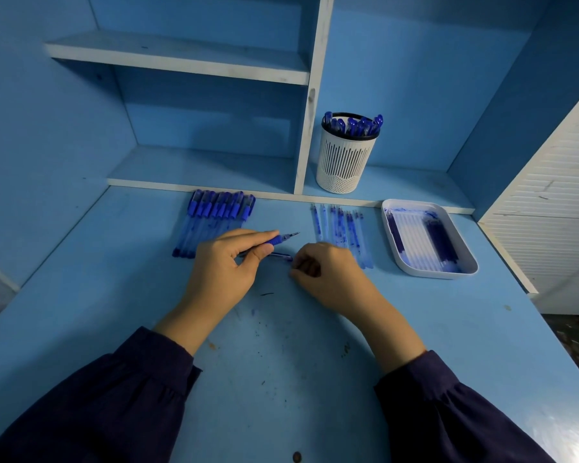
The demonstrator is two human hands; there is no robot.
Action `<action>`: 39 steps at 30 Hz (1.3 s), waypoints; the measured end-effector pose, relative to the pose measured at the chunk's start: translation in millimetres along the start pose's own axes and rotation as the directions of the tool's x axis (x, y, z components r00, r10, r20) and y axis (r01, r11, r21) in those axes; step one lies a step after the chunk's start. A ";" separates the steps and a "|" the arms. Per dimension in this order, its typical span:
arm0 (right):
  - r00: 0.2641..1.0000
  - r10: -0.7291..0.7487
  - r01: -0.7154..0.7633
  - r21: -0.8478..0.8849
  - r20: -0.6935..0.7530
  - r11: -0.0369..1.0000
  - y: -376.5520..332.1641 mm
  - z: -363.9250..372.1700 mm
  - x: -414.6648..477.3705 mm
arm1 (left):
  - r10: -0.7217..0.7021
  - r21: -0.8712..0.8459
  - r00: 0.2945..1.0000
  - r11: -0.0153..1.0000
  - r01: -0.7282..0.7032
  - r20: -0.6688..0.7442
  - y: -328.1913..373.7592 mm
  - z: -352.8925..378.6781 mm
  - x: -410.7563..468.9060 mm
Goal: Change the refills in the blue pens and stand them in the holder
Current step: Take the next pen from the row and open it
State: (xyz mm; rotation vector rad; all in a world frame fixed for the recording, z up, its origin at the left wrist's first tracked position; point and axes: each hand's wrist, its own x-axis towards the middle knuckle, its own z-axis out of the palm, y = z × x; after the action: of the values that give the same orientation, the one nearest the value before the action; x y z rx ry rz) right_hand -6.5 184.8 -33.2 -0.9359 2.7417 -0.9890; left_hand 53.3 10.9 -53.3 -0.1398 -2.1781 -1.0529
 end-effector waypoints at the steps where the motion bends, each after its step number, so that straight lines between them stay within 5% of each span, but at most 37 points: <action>1: 1.000 0.004 -0.004 0.000 0.005 1.000 0.5 -0.4 0.0 | 0.000 0.000 1.000 1.000 0.000 0.003 -0.3 0.3 -0.1; 7: 0.991 0.120 -0.105 0.201 -0.065 0.974 2.1 -14.1 -2.5 | -0.019 -0.013 1.000 1.000 0.019 0.025 -2.2 0.4 -0.2; 13: 0.987 0.098 -0.009 0.557 -0.129 0.830 -9.6 -17.7 -4.9 | 0.016 -0.004 0.998 1.000 -0.016 0.054 -1.0 1.2 -0.2; 25: 0.987 0.117 -0.039 0.542 -0.109 0.839 -2.6 -26.3 -4.2 | 0.036 -0.021 0.996 0.999 -0.034 0.081 4.5 4.3 -2.8; 31: 0.934 0.214 0.073 0.741 -0.286 0.668 3.4 -36.7 0.1 | -0.001 -0.036 0.999 0.999 0.002 0.034 2.2 1.0 -1.8; 39: 0.824 0.331 0.148 0.739 -0.460 0.658 -12.1 -16.7 0.2 | -0.007 0.001 1.000 1.000 0.007 0.001 2.6 9.2 -0.9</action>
State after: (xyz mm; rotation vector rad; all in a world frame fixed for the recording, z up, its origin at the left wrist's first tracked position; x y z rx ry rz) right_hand -4.8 186.7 -12.6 -0.3493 2.2164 -2.4341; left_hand 49.9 19.5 -56.0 -0.1322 -2.1818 -1.0554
